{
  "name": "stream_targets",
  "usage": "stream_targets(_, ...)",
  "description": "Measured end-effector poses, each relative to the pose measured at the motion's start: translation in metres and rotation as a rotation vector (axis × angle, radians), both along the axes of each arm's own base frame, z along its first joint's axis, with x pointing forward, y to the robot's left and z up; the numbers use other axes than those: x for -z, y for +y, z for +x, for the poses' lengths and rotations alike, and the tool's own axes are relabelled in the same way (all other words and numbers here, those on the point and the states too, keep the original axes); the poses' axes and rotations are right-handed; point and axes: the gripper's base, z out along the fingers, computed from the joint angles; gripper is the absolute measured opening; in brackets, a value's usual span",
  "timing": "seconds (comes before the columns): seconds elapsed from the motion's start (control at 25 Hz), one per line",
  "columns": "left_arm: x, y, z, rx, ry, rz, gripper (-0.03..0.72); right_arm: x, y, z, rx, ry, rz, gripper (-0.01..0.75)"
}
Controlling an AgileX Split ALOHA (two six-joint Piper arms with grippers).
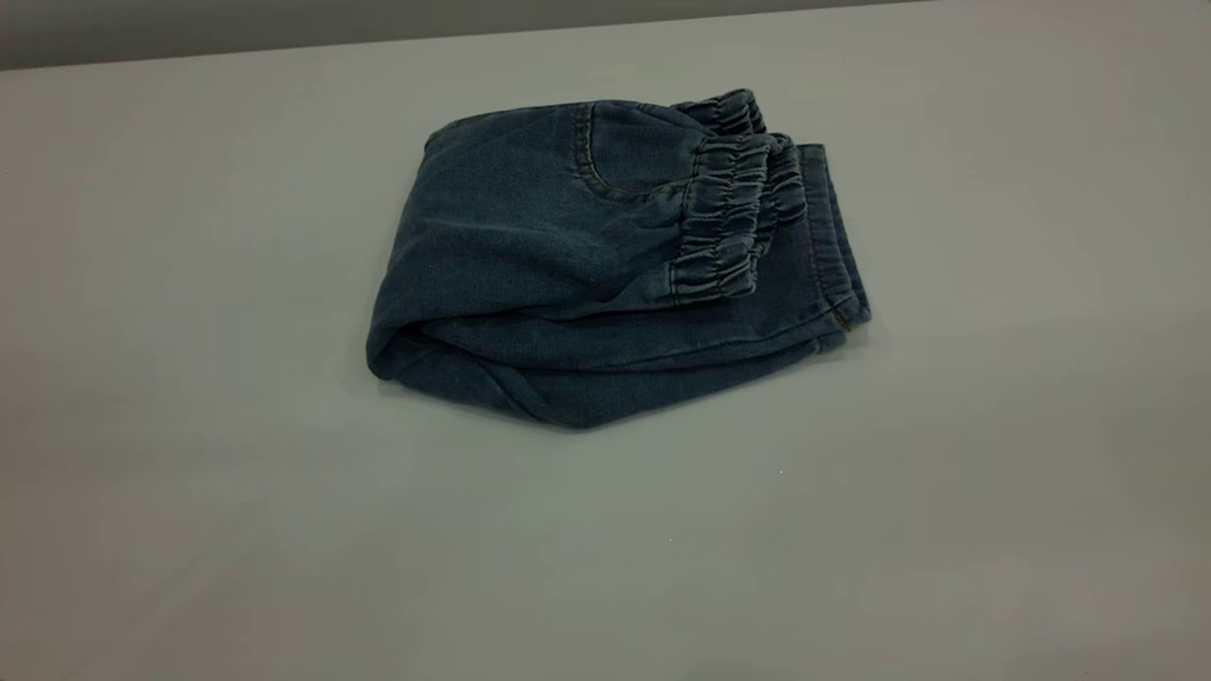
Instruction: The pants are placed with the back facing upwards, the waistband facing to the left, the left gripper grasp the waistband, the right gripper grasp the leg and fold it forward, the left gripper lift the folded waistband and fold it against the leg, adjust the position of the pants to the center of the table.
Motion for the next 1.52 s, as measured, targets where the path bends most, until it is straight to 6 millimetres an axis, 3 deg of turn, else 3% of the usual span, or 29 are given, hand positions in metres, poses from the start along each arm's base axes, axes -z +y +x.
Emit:
stream_targets(0.64, 0.038, -0.007, -0.001, 0.029, 0.151, 0.013, 0.433, 0.007, -0.001, 0.006, 0.028, -0.01, 0.007, 0.447)
stream_targets(1.0, 0.063, -0.011, 0.007, 0.042, 0.13, 0.025, 0.433, 0.008, -0.001, 0.005, 0.025, -0.011, 0.012, 0.447)
stream_targets(1.52, 0.066, -0.011, 0.009, 0.037, 0.11, 0.037, 0.433, 0.008, 0.0, 0.004, 0.017, -0.006, 0.024, 0.447)
